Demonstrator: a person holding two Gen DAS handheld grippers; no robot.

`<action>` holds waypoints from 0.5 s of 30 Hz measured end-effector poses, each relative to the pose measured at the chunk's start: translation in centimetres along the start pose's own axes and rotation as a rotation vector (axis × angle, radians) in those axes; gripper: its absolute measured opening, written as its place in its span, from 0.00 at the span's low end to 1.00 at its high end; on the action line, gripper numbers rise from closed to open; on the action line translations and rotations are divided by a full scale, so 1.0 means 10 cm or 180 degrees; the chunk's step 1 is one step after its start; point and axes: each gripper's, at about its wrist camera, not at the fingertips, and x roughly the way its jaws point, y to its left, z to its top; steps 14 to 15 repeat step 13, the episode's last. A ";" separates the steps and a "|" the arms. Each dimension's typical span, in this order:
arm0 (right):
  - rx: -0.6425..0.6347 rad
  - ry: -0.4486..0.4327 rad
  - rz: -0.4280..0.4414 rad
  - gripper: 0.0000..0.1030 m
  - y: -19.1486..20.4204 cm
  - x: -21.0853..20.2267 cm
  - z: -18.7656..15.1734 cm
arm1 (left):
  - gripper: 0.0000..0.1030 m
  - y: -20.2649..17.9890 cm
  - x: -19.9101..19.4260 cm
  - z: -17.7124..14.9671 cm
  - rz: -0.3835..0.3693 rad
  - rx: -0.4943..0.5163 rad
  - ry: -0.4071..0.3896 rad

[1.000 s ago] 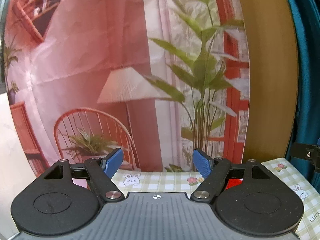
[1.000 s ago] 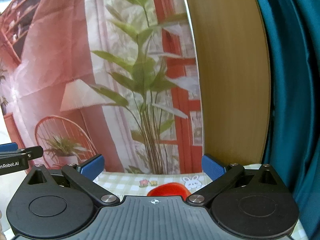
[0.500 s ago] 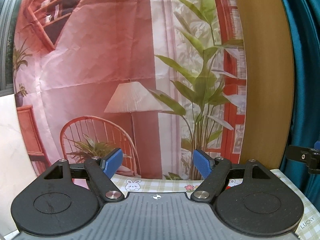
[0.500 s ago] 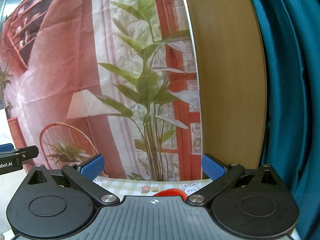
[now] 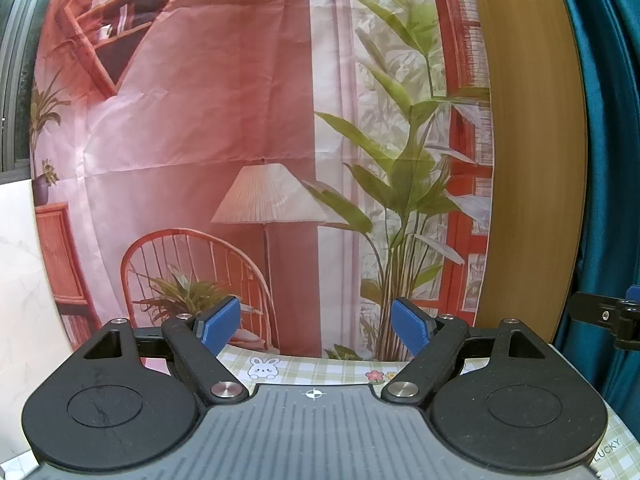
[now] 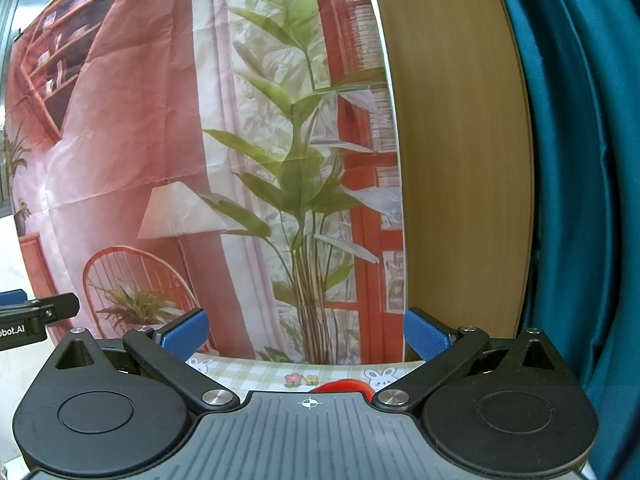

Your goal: Organize plates and bowls

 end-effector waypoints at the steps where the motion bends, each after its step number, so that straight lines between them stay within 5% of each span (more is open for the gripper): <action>1: -0.0001 -0.0001 0.0002 1.00 0.00 0.00 0.00 | 0.82 0.00 0.00 0.00 0.0009 -0.0005 0.0003; 15: -0.0014 0.0020 0.0011 1.00 0.04 -0.02 -0.03 | 0.82 -0.01 -0.01 -0.02 0.0031 -0.0018 0.0001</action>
